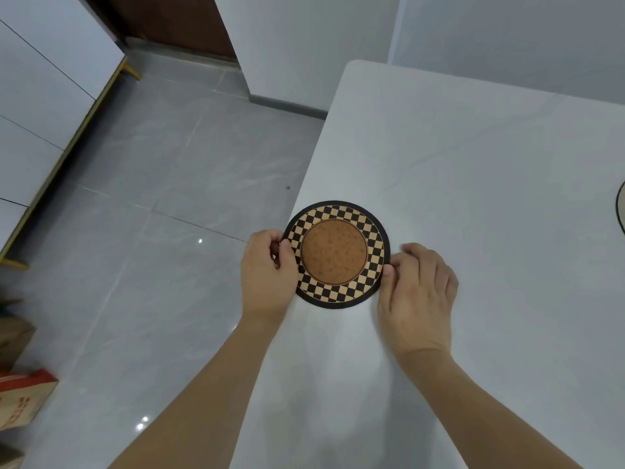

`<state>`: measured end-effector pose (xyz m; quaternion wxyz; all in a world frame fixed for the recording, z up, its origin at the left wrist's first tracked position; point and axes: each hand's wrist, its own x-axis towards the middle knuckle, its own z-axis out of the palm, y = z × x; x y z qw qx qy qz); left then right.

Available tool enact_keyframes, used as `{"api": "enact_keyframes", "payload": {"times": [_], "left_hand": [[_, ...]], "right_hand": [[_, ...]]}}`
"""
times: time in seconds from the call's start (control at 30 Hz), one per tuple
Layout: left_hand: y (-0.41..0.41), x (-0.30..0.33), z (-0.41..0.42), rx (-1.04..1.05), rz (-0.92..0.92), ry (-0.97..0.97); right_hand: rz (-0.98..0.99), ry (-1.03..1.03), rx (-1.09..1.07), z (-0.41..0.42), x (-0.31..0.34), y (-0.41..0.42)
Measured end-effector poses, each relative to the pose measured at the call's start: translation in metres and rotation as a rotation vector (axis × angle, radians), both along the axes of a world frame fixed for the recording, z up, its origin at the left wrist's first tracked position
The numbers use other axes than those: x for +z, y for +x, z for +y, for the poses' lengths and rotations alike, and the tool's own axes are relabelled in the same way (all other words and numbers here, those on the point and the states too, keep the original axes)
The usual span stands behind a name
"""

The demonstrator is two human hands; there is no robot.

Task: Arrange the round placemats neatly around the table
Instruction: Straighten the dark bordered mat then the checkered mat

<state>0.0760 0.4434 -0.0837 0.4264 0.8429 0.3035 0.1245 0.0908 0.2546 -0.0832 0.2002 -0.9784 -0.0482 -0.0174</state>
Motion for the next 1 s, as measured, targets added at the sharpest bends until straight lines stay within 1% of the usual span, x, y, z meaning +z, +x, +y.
{"api": "enact_keyframes", "payload": {"times": [0.1,0.2,0.4,0.53,0.67,1.0], "left_hand": [[-0.0016,-0.0017,0.0023,0.014,-0.018,-0.07],[-0.0014,-0.0007,0.0014,0.02,-0.025,-0.082],[-0.0007,0.0009,-0.0019,-0.011,-0.021,0.061],[0.0005,-0.0018,-0.0035,-0.037,0.011,0.166],[0.0013,-0.0043,-0.004,-0.035,0.024,0.175],[0.0009,-0.0057,-0.0038,-0.056,-0.01,0.182]], "right_hand": [[0.005,-0.019,0.009,-0.0004,0.0006,0.0],[0.01,-0.045,0.012,0.0004,0.0022,0.0007],[0.061,-0.135,0.062,-0.0005,0.0035,0.0023],[0.086,-0.152,0.079,-0.0002,0.0022,0.0026],[0.088,-0.146,0.098,-0.0011,0.0011,0.0023],[0.084,-0.153,0.095,-0.0004,0.0007,0.002]]}}
